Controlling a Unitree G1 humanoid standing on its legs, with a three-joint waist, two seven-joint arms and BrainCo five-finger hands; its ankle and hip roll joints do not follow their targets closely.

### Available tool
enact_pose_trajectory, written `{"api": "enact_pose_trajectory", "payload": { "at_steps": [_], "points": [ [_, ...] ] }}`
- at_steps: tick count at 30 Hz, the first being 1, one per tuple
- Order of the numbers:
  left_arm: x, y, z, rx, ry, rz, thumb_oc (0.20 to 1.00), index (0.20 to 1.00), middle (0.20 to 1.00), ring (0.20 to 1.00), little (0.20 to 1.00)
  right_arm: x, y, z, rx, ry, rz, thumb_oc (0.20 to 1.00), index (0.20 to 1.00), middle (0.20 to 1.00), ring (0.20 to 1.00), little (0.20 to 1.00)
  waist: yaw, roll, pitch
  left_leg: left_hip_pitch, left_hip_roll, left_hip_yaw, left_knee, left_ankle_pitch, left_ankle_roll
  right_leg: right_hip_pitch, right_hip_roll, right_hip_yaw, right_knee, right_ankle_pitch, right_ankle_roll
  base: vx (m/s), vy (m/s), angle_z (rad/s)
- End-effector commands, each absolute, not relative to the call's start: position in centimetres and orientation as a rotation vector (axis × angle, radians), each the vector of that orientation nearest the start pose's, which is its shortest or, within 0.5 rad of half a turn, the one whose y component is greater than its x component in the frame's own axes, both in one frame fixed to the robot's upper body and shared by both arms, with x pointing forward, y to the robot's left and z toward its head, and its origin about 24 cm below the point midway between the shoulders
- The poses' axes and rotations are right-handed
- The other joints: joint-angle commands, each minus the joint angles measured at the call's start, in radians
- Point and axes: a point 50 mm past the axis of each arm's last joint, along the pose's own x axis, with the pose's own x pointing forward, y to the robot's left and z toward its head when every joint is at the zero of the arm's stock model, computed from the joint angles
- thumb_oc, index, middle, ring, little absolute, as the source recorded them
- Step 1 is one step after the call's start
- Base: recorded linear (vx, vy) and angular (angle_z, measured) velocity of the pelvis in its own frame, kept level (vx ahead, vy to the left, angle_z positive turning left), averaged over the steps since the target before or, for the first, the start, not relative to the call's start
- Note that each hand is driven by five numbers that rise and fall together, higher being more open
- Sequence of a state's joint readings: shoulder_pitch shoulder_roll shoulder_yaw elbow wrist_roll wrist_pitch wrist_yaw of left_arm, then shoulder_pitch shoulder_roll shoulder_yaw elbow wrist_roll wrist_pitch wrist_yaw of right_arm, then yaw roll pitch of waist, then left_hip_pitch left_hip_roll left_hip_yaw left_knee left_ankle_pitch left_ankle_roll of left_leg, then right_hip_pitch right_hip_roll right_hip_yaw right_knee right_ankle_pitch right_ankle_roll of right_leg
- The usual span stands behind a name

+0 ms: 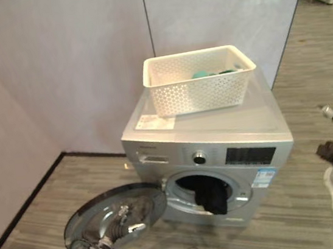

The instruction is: Grab the laundry basket,head to the washer,open it,put in the laundry and shut it.

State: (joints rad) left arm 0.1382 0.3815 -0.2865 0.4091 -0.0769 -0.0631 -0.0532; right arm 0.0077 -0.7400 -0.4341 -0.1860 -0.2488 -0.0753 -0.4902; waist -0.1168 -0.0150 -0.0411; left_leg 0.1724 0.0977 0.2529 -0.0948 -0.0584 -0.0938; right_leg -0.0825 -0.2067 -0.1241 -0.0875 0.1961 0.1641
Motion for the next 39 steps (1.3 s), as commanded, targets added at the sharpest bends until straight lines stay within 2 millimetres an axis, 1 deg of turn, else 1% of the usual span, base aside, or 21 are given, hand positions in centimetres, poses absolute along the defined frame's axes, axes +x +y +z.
{"api": "enact_pose_trajectory", "payload": {
  "at_steps": [1,6,8,11,12,15,16,17,19,20,22,26,28,29,30,31,32,33,35,37,39],
  "points": [
    [21.3,21.3,-4.2,0.402,0.380,-0.238,1.000,1.000,1.000,1.000,1.000,22.0,-32.6,27.1,-1.063,-0.763,-0.788,1.000,1.000,1.000,1.000,1.000,0.033,-0.055,0.061,-0.044,-0.048,-0.052,0.202,-0.230,0.134,0.022,-0.054,-0.048,0.035,-0.056,0.054,-0.07,0.026,0.03],
    [21.8,21.0,-3.7,0.408,0.364,-0.301,1.000,1.000,1.000,1.000,1.000,25.2,-33.6,29.8,-1.177,-0.654,-0.678,1.000,1.000,1.000,1.000,1.000,0.082,-0.100,0.083,-0.097,-0.069,-0.080,0.299,-0.277,0.165,0.021,-0.088,-0.048,0.066,-0.056,0.057,-0.07,0.082,0.03],
    [22.5,21.0,-3.2,0.444,0.355,-0.325,1.000,1.000,1.000,1.000,1.000,26.7,-34.4,31.5,-1.212,-0.582,-0.656,1.000,1.000,1.000,1.000,1.000,0.092,-0.111,0.107,-0.111,-0.079,-0.107,0.315,-0.277,0.174,0.000,-0.102,-0.044,0.160,-0.075,0.042,-0.10,0.093,0.43],
    [23.4,20.9,-2.9,0.459,0.347,-0.346,1.000,1.000,1.000,1.000,1.000,27.9,-35.5,33.6,-1.164,-0.509,-0.639,1.000,1.000,1.000,1.000,1.000,0.093,-0.111,0.143,-0.123,-0.085,-0.146,0.319,-0.262,0.181,-0.052,-0.078,-0.003,0.286,-0.103,0.020,-0.05,0.050,0.52],
    [23.5,20.5,-3.2,0.431,0.357,-0.351,1.000,1.000,1.000,1.000,1.000,29.1,-36.3,33.7,-1.023,-0.446,-0.583,1.000,1.000,1.000,1.000,1.000,0.097,-0.108,0.154,-0.116,-0.082,-0.170,0.309,-0.266,0.175,-0.075,-0.060,0.028,0.281,-0.109,0.027,0.00,-0.004,0.41],
    [23.5,20.3,-3.4,0.406,0.361,-0.346,1.000,1.000,1.000,1.000,1.000,30.1,-37.1,33.8,-0.974,-0.357,-0.532,1.000,1.000,1.000,1.000,1.000,0.088,-0.105,0.159,-0.114,-0.079,-0.184,0.282,-0.247,0.158,-0.095,-0.062,0.056,0.207,-0.095,0.034,0.06,-0.087,0.48],
    [23.2,20.4,-3.7,0.390,0.380,-0.348,1.000,1.000,1.000,1.000,1.000,30.4,-38.0,33.8,-0.977,-0.266,-0.530,1.000,1.000,1.000,1.000,1.000,0.089,-0.112,0.162,-0.101,-0.067,-0.192,0.259,-0.237,0.133,-0.120,-0.069,0.065,0.127,-0.078,0.044,0.08,-0.095,0.28],
    [23.2,20.3,-3.8,0.380,0.379,-0.342,1.000,1.000,1.000,1.000,1.000,30.7,-37.7,34.2,-0.984,-0.273,-0.522,1.000,1.000,1.000,1.000,1.000,0.081,-0.102,0.162,-0.098,-0.065,-0.192,0.255,-0.236,0.132,-0.116,-0.067,0.062,0.120,-0.074,0.043,0.13,-0.150,0.21],
    [22.9,20.1,-4.5,0.344,0.405,-0.326,1.000,1.000,1.000,1.000,1.000,31.2,-37.9,34.0,-0.990,-0.210,-0.488,1.000,1.000,1.000,1.000,1.000,0.072,-0.118,0.156,-0.061,-0.045,-0.220,0.208,-0.212,0.095,-0.119,-0.055,0.086,0.091,-0.062,0.053,0.18,-0.201,0.19],
    [22.9,20.0,-4.5,0.341,0.404,-0.326,1.000,1.000,1.000,1.000,1.000,31.3,-37.8,34.1,-0.991,-0.211,-0.487,1.000,1.000,1.000,1.000,1.000,0.069,-0.116,0.157,-0.057,-0.045,-0.222,0.202,-0.209,0.095,-0.115,-0.055,0.083,0.092,-0.064,0.053,0.19,-0.251,0.14],
    [22.7,19.7,-4.9,0.316,0.415,-0.320,1.000,1.000,1.000,1.000,1.000,31.2,-38.0,33.6,-1.028,-0.169,-0.464,1.000,1.000,1.000,1.000,1.000,0.065,-0.131,0.141,-0.028,-0.010,-0.257,0.156,-0.182,0.066,-0.113,-0.024,0.119,0.142,-0.088,0.047,0.17,-0.301,0.38],
    [22.4,19.3,-5.6,0.239,0.439,-0.264,1.000,1.000,1.000,1.000,1.000,31.8,-37.5,32.3,-1.071,-0.136,-0.410,1.000,1.000,1.000,1.000,1.000,0.045,-0.129,0.111,-0.007,0.102,-0.292,0.139,-0.139,0.024,-0.113,0.061,0.091,0.233,-0.178,-0.004,0.22,-0.420,0.60],
    [22.4,18.9,-5.6,0.198,0.433,-0.264,1.000,1.000,1.000,1.000,1.000,31.9,-36.9,31.9,-1.087,-0.138,-0.364,1.000,1.000,1.000,1.000,1.000,0.043,-0.127,0.107,-0.052,0.143,-0.282,0.208,-0.056,0.015,-0.085,0.098,0.079,0.215,-0.198,-0.035,0.17,-0.443,0.32],
    [22.5,18.7,-5.3,0.187,0.421,-0.266,1.000,1.000,1.000,1.000,1.000,31.8,-36.1,31.7,-1.077,-0.169,-0.327,1.000,1.000,1.000,1.000,1.000,0.045,-0.136,0.123,-0.136,0.145,-0.277,0.367,0.024,0.033,-0.045,0.117,0.064,0.187,-0.203,-0.068,0.08,-0.331,0.17],
    [22.5,18.7,-5.3,0.189,0.421,-0.267,1.000,1.000,1.000,1.000,1.000,31.7,-36.2,31.6,-1.075,-0.168,-0.328,1.000,1.000,1.000,1.000,1.000,0.043,-0.136,0.122,-0.146,0.145,-0.283,0.379,0.020,0.032,-0.046,0.117,0.060,0.185,-0.202,-0.068,-0.02,-0.319,0.02],
    [22.7,18.5,-5.1,0.193,0.414,-0.275,1.000,1.000,1.000,1.000,1.000,31.7,-36.0,31.3,-1.069,-0.174,-0.312,1.000,1.000,1.000,1.000,1.000,0.049,-0.147,0.144,-0.222,0.144,-0.284,0.495,0.062,0.043,-0.028,0.122,0.049,0.168,-0.199,-0.087,-0.04,-0.261,0.11],
    [22.8,18.4,-4.8,0.193,0.399,-0.284,1.000,1.000,1.000,1.000,1.000,31.8,-36.0,30.5,-1.055,-0.163,-0.295,1.000,1.000,1.000,1.000,1.000,0.047,-0.156,0.152,-0.263,0.159,-0.219,0.494,0.065,0.048,-0.006,0.126,0.042,0.132,-0.207,-0.096,-0.03,-0.260,0.08],
    [22.8,18.4,-4.8,0.194,0.399,-0.284,1.000,1.000,1.000,1.000,1.000,31.8,-36.0,30.4,-1.054,-0.162,-0.296,1.000,1.000,1.000,1.000,1.000,0.048,-0.157,0.152,-0.262,0.158,-0.217,0.493,0.065,0.049,-0.005,0.125,0.042,0.130,-0.206,-0.095,0.03,-0.145,0.21],
    [23.0,18.2,-4.6,0.187,0.387,-0.293,1.000,1.000,1.000,1.000,1.000,31.5,-35.9,30.0,-1.062,-0.152,-0.264,1.000,1.000,1.000,1.000,1.000,0.049,-0.156,0.154,-0.291,0.122,-0.187,0.381,0.009,0.042,0.005,0.113,0.036,0.110,-0.209,-0.088,0.05,0.007,0.23],
    [22.9,17.8,-4.9,0.203,0.398,-0.318,1.000,1.000,1.000,1.000,1.000,31.2,-36.1,28.9,-1.060,-0.120,-0.234,1.000,1.000,1.000,1.000,1.000,0.044,-0.149,0.146,-0.274,0.127,-0.171,0.255,0.025,0.013,0.009,0.107,0.038,0.110,-0.218,-0.080,0.09,0.049,0.35],
    [22.5,17.7,-5.2,0.204,0.409,-0.328,1.000,1.000,1.000,1.000,1.000,31.2,-35.9,28.4,-1.076,-0.104,-0.206,1.000,1.000,1.000,1.000,1.000,0.050,-0.141,0.139,-0.251,0.109,-0.192,0.210,0.016,0.013,0.021,0.108,0.040,0.103,-0.219,-0.075,0.10,0.044,0.16]
  ]
}}
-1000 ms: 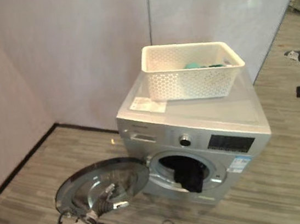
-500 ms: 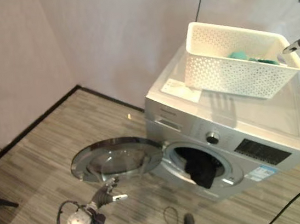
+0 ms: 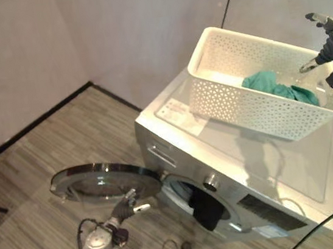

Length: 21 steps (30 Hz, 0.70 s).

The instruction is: Grab the laundry basket,head to the washer,open it,put in the laundry and shut it.

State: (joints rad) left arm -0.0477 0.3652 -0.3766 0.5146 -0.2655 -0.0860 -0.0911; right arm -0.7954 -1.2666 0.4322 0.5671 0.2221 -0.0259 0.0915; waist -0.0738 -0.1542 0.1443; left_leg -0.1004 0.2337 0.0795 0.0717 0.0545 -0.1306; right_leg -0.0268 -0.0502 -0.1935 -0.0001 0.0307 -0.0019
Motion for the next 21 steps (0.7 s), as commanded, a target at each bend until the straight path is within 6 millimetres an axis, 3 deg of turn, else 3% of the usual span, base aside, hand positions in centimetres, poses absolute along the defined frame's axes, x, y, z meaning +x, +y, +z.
{"api": "enact_pose_trajectory", "payload": {
  "at_steps": [1,4,8,11,21],
  "points": [
    [22.5,17.7,-5.2,0.204,0.409,-0.328,1.000,1.000,1.000,1.000,1.000,31.2,-35.9,28.4,-1.076,-0.104,-0.206,1.000,1.000,1.000,1.000,1.000,0.007,-0.002,-0.046,0.022,-0.027,-0.018,0.043,-0.096,0.049,-0.035,-0.049,0.109,0.016,-0.053,0.091,0.15,0.071,-0.03],
    [21.8,17.5,-5.7,0.218,0.434,-0.363,1.000,1.000,1.000,1.000,1.000,30.5,-36.7,27.5,-1.177,0.003,-0.175,1.000,1.000,1.000,1.000,1.000,0.000,0.024,-0.069,0.078,-0.028,0.022,-0.045,-0.066,0.036,-0.006,-0.058,0.094,-0.009,-0.050,0.096,0.13,0.081,-0.13],
    [21.4,17.6,-5.8,0.214,0.443,-0.365,1.000,1.000,1.000,1.000,1.000,30.7,-37.1,26.9,-1.212,0.062,-0.162,1.000,1.000,1.000,1.000,1.000,0.005,0.035,-0.072,0.122,-0.033,0.040,-0.089,-0.061,0.033,0.011,-0.060,0.093,-0.022,-0.044,0.104,0.08,0.062,-0.03],
    [20.7,17.8,-6.3,0.210,0.465,-0.374,1.000,1.000,1.000,1.000,1.000,31.0,-37.1,25.3,-1.233,0.156,-0.091,1.000,1.000,1.000,1.000,1.000,0.013,0.036,-0.079,0.156,-0.038,0.061,-0.126,-0.060,0.033,0.017,-0.062,0.096,-0.037,-0.034,0.117,0.08,0.049,-0.16],
    [19.0,18.4,-7.2,0.170,0.524,-0.362,1.000,1.000,1.000,1.000,1.000,30.2,-39.7,26.3,-1.334,0.316,-0.148,1.000,1.000,1.000,1.000,1.000,0.021,0.030,-0.080,0.163,-0.025,0.070,-0.150,-0.041,0.022,0.007,-0.052,0.090,-0.055,-0.027,0.124,0.05,-0.009,-0.08]
  ]
}}
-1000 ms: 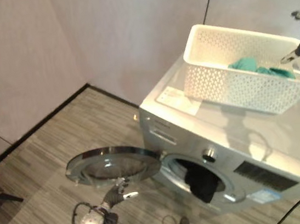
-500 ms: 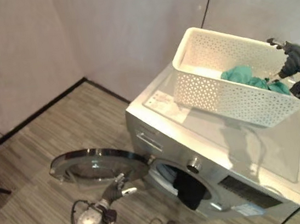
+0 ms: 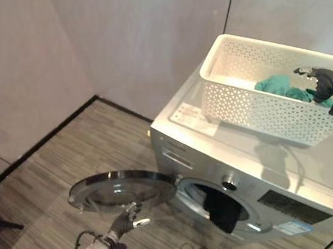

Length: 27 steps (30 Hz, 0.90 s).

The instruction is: Grab the laundry basket,head to the washer,open it,put in the laundry and shut it.

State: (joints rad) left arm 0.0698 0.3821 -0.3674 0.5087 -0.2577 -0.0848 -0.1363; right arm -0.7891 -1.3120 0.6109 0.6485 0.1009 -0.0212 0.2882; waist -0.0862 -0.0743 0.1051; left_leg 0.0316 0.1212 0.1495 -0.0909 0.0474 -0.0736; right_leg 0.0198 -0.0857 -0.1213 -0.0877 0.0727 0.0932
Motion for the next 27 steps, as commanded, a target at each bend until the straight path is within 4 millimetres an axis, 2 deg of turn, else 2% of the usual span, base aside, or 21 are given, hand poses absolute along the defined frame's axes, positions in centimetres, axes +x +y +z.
{"api": "enact_pose_trajectory", "payload": {
  "at_steps": [1,5,12,16,19,22,23,27],
  "points": [
    [18.5,18.6,-7.6,0.173,0.547,-0.362,1.000,1.000,1.000,1.000,1.000,29.9,-40.3,26.5,-1.334,0.344,-0.162,1.000,1.000,1.000,1.000,1.000,0.037,-0.051,-0.040,0.029,0.092,-0.001,0.012,-0.029,-0.038,-0.042,-0.012,0.014,0.028,-0.070,0.028,0.06,-0.053,-0.01],
    [18.0,18.8,-7.8,0.182,0.563,-0.380,1.000,1.000,1.000,1.000,1.000,29.6,-41.3,26.4,-1.361,0.429,-0.177,1.000,1.000,1.000,1.000,1.000,0.049,-0.051,-0.036,0.022,0.100,0.000,0.008,-0.008,-0.047,-0.046,-0.003,0.001,0.018,-0.067,0.027,0.04,-0.040,-0.02],
    [18.6,18.3,-7.1,0.141,0.527,-0.399,1.000,1.000,1.000,1.000,1.000,31.1,-40.4,26.1,-1.420,0.444,-0.146,1.000,1.000,1.000,1.000,1.000,0.063,-0.037,-0.009,-0.029,0.112,0.001,0.009,0.024,-0.060,-0.103,0.009,0.004,0.000,-0.051,0.027,0.00,-0.032,-0.02],
    [18.6,18.3,-7.1,0.140,0.527,-0.399,1.000,1.000,1.000,1.000,1.000,31.1,-40.4,26.1,-1.420,0.444,-0.146,1.000,1.000,1.000,1.000,1.000,0.063,-0.037,-0.009,-0.029,0.112,0.001,0.009,0.024,-0.060,-0.103,0.009,0.004,0.000,-0.051,0.027,0.00,-0.003,-0.01],
    [19.5,18.3,-6.7,0.141,0.497,-0.373,1.000,1.000,1.000,1.000,1.000,31.6,-40.2,25.4,-1.398,0.441,-0.145,1.000,1.000,1.000,1.000,1.000,0.067,-0.026,0.028,-0.098,0.117,-0.017,0.008,0.051,-0.065,-0.176,0.016,0.010,0.000,-0.045,0.025,-0.01,-0.047,-0.02],
    [20.2,18.3,-6.5,0.127,0.477,-0.342,1.000,1.000,1.000,1.000,1.000,31.4,-40.5,25.1,-1.380,0.441,-0.153,1.000,1.000,1.000,1.000,1.000,0.065,-0.023,0.040,-0.128,0.118,-0.025,0.006,0.059,-0.067,-0.205,0.016,0.010,0.000,-0.044,0.023,-0.01,-0.012,-0.01],
    [20.8,18.4,-6.1,0.121,0.455,-0.322,1.000,1.000,1.000,1.000,1.000,31.3,-40.5,24.2,-1.368,0.454,-0.136,1.000,1.000,1.000,1.000,1.000,0.062,-0.019,0.046,-0.141,0.116,-0.030,0.004,0.062,-0.067,-0.219,0.015,0.009,0.000,-0.040,0.023,-0.01,-0.015,0.03],
    [21.5,18.1,-5.6,0.116,0.432,-0.328,1.000,1.000,1.000,1.000,1.000,31.2,-40.1,23.1,-1.369,0.472,-0.077,1.000,1.000,1.000,1.000,1.000,0.057,-0.018,0.049,-0.159,0.114,-0.035,0.004,0.066,-0.070,-0.232,0.012,0.003,0.000,-0.039,0.024,0.00,-0.014,0.09]
  ]
}}
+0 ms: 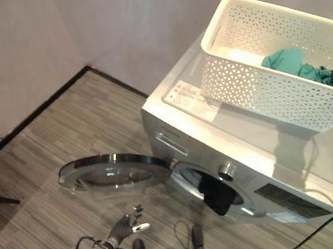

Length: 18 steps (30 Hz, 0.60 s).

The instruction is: Grab the laundry basket,head to the washer,open it,put in the laundry and shut it.

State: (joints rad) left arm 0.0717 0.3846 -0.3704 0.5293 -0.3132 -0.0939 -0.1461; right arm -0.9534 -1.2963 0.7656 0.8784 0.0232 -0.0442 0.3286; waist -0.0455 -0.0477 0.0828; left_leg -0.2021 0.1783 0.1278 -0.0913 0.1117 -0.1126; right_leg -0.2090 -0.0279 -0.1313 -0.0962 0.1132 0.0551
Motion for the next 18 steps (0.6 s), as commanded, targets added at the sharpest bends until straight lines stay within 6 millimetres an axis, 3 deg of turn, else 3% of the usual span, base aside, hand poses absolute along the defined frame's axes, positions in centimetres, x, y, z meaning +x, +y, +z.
{"api": "enact_pose_trajectory", "payload": {
  "at_steps": [1,9,10,11,13,18],
  "points": [
    [21.8,17.6,-5.4,0.117,0.419,-0.354,1.000,1.000,1.000,1.000,1.000,31.1,-40.0,21.8,-1.360,0.508,-0.034,1.000,1.000,1.000,1.000,1.000,0.013,-0.039,0.074,0.068,0.054,-0.016,0.004,-0.002,-0.032,-0.007,-0.049,0.011,0.009,-0.078,0.063,0.00,0.000,0.19],
    [22.5,16.7,-4.7,0.152,0.389,-0.417,1.000,1.000,1.000,1.000,1.000,31.7,-38.1,19.5,-1.339,0.531,0.108,1.000,1.000,1.000,1.000,1.000,0.011,-0.028,0.079,0.066,0.044,-0.018,0.004,-0.016,-0.028,-0.008,-0.060,0.007,0.009,-0.073,0.067,0.00,0.000,0.02],
    [22.5,16.7,-4.8,0.152,0.390,-0.417,1.000,1.000,1.000,1.000,1.000,31.7,-38.1,19.4,-1.338,0.527,0.112,0.931,0.931,0.931,0.931,0.931,0.011,-0.028,0.079,0.068,0.043,-0.017,0.004,-0.017,-0.027,-0.006,-0.061,0.007,0.009,-0.073,0.068,0.00,0.000,0.00],
    [22.5,16.6,-4.8,0.153,0.391,-0.418,1.000,1.000,1.000,1.000,1.000,31.8,-38.0,19.7,-1.334,0.518,0.110,0.495,0.495,0.495,0.495,0.495,0.012,-0.028,0.079,0.072,0.042,-0.016,0.004,-0.019,-0.026,-0.003,-0.062,0.007,0.009,-0.073,0.068,0.00,0.000,0.00],
    [22.5,16.4,-4.9,0.160,0.393,-0.427,1.000,1.000,1.000,1.000,1.000,32.0,-37.9,19.7,-1.327,0.505,0.105,0.200,0.200,0.200,0.200,0.200,0.013,-0.027,0.078,0.078,0.040,-0.016,0.004,-0.026,-0.023,0.003,-0.064,0.006,0.009,-0.074,0.069,0.00,0.000,0.00],
    [22.3,16.5,-5.2,0.173,0.411,-0.423,1.000,1.000,1.000,1.000,1.000,32.9,-37.5,22.8,-1.302,0.380,0.007,0.200,0.200,0.200,0.200,0.200,0.015,-0.035,0.069,0.108,0.036,-0.015,0.004,-0.050,-0.016,0.031,-0.067,0.006,0.009,-0.079,0.071,0.00,0.000,0.00]
  ]
}}
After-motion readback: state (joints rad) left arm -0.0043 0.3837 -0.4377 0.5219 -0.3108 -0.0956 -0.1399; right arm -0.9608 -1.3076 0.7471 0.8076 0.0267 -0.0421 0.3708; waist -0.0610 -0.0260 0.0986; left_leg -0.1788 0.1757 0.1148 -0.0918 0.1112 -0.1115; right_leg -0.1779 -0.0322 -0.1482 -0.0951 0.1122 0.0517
